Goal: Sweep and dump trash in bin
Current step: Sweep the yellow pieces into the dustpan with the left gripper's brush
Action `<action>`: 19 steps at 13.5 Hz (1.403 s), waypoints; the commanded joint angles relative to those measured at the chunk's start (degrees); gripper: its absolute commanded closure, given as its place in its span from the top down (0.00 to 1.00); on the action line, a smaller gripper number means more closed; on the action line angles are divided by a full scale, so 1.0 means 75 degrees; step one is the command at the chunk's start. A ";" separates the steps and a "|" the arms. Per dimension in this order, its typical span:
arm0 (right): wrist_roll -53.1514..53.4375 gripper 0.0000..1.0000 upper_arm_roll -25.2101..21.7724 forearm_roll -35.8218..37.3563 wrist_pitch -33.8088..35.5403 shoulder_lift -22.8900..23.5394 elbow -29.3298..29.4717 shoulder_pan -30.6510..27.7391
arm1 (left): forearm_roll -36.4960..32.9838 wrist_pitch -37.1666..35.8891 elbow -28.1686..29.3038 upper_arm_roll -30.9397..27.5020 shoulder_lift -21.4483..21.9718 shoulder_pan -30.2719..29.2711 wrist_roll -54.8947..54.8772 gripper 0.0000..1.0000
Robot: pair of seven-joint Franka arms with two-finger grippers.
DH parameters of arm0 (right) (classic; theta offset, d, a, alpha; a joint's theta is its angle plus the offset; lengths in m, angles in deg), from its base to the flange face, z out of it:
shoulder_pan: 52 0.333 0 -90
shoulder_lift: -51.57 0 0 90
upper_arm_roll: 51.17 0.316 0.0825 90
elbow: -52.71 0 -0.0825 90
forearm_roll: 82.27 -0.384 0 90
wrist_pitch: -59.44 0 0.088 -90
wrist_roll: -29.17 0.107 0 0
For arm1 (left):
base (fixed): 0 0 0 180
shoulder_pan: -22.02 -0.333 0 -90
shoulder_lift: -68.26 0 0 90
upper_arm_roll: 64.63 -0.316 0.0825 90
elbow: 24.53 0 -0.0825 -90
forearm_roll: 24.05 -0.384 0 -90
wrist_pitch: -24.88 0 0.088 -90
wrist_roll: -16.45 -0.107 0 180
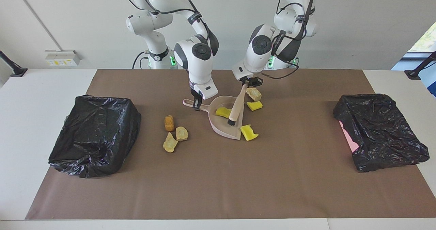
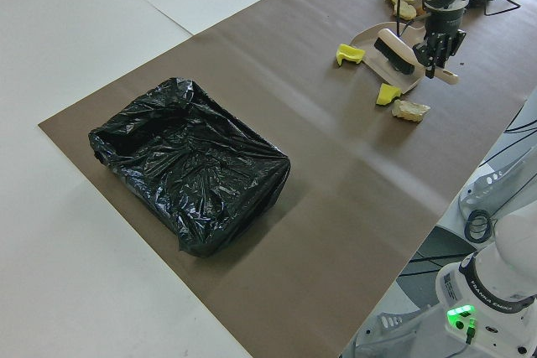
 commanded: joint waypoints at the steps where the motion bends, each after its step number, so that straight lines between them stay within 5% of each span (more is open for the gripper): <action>1: -0.0128 0.00 0.0023 0.0082 -0.0159 0.0094 -0.0045 -0.0082 | 0.0108 -0.1244 0.0155 -0.0101 0.0902 -0.0001 0.0900 0.00; 8: -0.0351 0.00 0.0023 0.0082 -0.0147 0.0117 -0.0033 -0.0094 | 0.0084 -0.1005 0.2168 0.0051 0.2369 0.0244 0.5911 0.00; 12: -0.0492 0.00 0.0023 0.0082 -0.0170 0.0129 -0.0033 -0.0106 | 0.0317 0.0331 0.2968 0.0098 0.2335 0.0913 0.8812 0.00; 19: -0.1629 0.00 0.0011 0.0188 -0.0229 0.0258 0.0072 -0.0340 | 0.1385 0.2358 0.3039 0.0075 0.1468 0.1476 1.0867 0.00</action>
